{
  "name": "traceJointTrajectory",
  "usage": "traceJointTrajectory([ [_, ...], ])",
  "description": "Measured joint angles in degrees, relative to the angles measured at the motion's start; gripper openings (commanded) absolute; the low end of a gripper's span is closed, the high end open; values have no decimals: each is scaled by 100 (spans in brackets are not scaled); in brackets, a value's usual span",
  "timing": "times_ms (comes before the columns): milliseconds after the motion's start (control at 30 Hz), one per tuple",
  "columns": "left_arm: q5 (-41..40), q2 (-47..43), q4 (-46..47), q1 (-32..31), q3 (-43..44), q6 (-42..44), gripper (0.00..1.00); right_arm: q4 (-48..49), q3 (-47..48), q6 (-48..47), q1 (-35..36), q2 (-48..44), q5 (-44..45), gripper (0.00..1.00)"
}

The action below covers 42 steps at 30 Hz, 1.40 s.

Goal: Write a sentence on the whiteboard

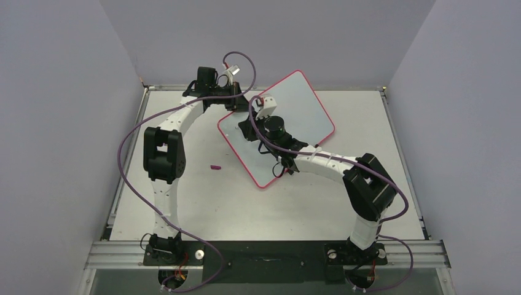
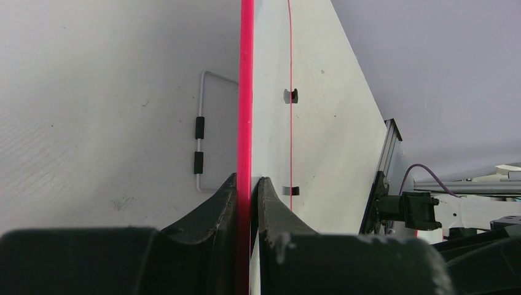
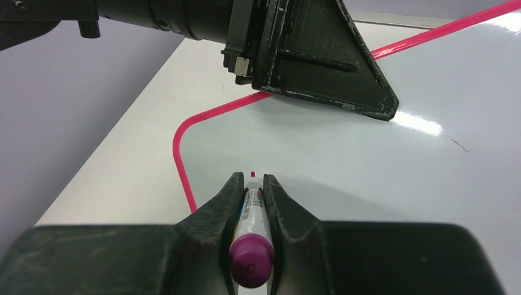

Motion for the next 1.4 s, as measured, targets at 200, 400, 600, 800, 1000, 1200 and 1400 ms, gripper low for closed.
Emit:
traceJointTrajectory([
  [200, -9, 0, 4, 2, -11, 0, 0, 192, -181, 0, 59, -28, 66, 0],
  [400, -9, 0, 4, 2, -11, -2, 0, 140, -632, -4, 188, -313, 223, 0],
  [600, -9, 0, 7, 2, -11, -11, 0, -72, -960, -13, 337, -575, 437, 0],
  [800, -11, -22, 9, 0, -26, -22, 0, -295, -977, -70, 466, -664, 573, 0],
  [1000, -24, -44, 7, -7, -37, -24, 0, -501, -903, -144, 503, -702, 658, 0],
  [1200, -26, -52, 7, -7, -44, -26, 0, -608, -492, -175, 503, -699, 767, 0],
  [1400, -26, -52, 7, -7, -44, -26, 0, -621, -105, -175, 492, -658, 898, 0],
])
